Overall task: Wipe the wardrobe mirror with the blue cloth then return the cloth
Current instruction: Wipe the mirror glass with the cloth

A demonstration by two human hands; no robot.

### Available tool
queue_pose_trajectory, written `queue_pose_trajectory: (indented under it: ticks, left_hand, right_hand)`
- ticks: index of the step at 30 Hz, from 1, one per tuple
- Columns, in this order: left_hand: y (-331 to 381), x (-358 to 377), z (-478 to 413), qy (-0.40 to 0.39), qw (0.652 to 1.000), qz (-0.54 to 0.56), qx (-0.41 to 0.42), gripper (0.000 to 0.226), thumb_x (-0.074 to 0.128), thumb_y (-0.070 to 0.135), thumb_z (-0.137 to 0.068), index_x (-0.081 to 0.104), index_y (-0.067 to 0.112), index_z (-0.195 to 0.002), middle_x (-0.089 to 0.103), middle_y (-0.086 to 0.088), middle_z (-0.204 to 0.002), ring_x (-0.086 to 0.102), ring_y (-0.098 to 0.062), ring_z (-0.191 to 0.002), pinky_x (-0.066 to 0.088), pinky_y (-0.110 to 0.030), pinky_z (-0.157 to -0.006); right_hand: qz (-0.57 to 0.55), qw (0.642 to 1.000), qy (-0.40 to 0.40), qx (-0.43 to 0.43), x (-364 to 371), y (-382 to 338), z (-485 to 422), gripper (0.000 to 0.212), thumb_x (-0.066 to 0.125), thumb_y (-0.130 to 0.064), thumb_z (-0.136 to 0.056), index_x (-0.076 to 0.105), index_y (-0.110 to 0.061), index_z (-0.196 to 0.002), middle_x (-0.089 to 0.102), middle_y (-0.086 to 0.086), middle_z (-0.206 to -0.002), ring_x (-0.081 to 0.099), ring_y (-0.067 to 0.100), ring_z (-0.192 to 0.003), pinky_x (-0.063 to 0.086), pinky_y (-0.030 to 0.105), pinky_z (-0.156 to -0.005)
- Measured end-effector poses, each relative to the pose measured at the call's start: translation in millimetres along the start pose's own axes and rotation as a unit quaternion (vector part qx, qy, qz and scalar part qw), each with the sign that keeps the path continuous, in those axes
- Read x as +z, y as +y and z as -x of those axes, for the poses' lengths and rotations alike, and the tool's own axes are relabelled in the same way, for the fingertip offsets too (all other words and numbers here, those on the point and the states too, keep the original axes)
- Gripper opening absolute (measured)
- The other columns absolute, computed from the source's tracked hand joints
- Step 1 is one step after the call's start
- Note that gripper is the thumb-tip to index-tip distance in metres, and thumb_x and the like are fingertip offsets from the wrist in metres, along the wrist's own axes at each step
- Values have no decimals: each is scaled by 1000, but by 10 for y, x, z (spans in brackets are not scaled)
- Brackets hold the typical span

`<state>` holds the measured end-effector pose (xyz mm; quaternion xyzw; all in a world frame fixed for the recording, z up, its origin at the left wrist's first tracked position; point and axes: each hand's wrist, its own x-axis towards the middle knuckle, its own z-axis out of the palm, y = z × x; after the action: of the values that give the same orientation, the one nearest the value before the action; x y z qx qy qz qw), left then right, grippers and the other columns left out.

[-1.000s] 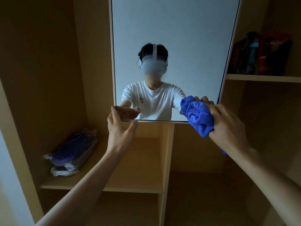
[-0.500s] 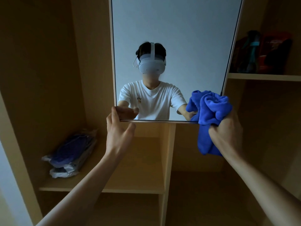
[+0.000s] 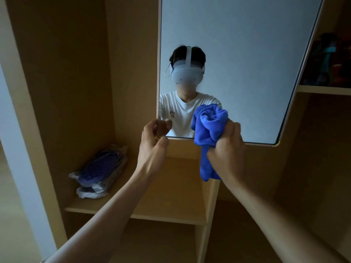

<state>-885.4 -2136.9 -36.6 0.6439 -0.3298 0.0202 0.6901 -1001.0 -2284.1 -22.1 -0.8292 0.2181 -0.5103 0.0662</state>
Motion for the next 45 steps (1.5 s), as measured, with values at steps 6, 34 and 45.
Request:
queue_pose_trajectory:
  ticks: [6,34,45]
  left_hand:
    - [-13,-35,-64,15,997,74,-9,56,39,32,-79,54,26,-133,64,12,-125,58,11,-108,43,-14,-86]
    - [363,-247,-498,-58,990,129,-1,60,19,65,-99,65,35,-123,73,8,-122,63,-3,-120,48,-28,-105]
    - [2075,-183,-1535,-35,996,66,44,49,39,57,-103,52,26,-139,64,13,-130,57,4,-120,46,-11,-93]
  right_hand:
    - [82,993,13,-87,265,-354,47,52,53,0,-73,56,6,-124,56,16,-97,56,27,-85,46,30,-58]
    - [-272,952,-122,-73,195,-709,-445,29,59,-41,-92,56,-42,-121,65,-26,-106,63,-5,-101,52,16,-79]
    - [-252,957,-137,-41,-954,-1125,-1966,40,59,-34,-88,58,-42,-127,65,-27,-117,63,2,-111,53,32,-93]
